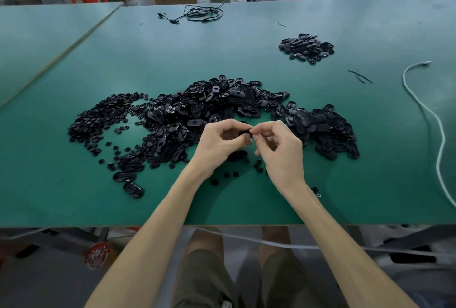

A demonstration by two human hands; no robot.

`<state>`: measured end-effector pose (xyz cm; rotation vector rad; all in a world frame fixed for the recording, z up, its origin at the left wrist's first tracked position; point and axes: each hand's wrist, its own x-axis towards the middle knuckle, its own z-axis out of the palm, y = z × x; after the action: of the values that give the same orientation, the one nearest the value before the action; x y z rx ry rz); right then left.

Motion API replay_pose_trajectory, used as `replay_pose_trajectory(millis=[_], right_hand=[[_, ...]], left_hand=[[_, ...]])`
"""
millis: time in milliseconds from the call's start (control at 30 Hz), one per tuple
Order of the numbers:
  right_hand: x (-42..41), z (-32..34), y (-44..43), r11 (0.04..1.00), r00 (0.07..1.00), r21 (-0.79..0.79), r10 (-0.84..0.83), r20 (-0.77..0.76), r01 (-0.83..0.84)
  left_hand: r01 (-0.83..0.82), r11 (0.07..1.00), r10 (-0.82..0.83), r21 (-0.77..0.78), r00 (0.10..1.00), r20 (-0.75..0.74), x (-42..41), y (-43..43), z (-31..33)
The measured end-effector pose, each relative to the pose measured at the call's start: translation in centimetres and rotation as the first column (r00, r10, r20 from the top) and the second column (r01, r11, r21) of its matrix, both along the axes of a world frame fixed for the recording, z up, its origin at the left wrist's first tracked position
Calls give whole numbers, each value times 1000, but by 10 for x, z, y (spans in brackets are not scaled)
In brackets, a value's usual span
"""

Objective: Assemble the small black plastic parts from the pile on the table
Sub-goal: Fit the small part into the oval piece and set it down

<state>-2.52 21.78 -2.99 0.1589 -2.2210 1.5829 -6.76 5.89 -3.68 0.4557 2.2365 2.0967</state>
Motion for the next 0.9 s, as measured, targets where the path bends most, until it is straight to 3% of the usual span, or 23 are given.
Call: replay_pose_trajectory(millis=[633,800,900], right_hand=[[0,1,2,998,1000,-55,9,22,-8],[-3,-2,6,984,998,-175,1,65,10],[-7,-5,10,943,990,-311,-90,107,119]], left_hand=[[29,999,-28,40,1000,-10,-1,1,1],[18,999,-17,51,1000,-19,-2,2,0],[-30,995,31,95,999,-11,-3,2,0]])
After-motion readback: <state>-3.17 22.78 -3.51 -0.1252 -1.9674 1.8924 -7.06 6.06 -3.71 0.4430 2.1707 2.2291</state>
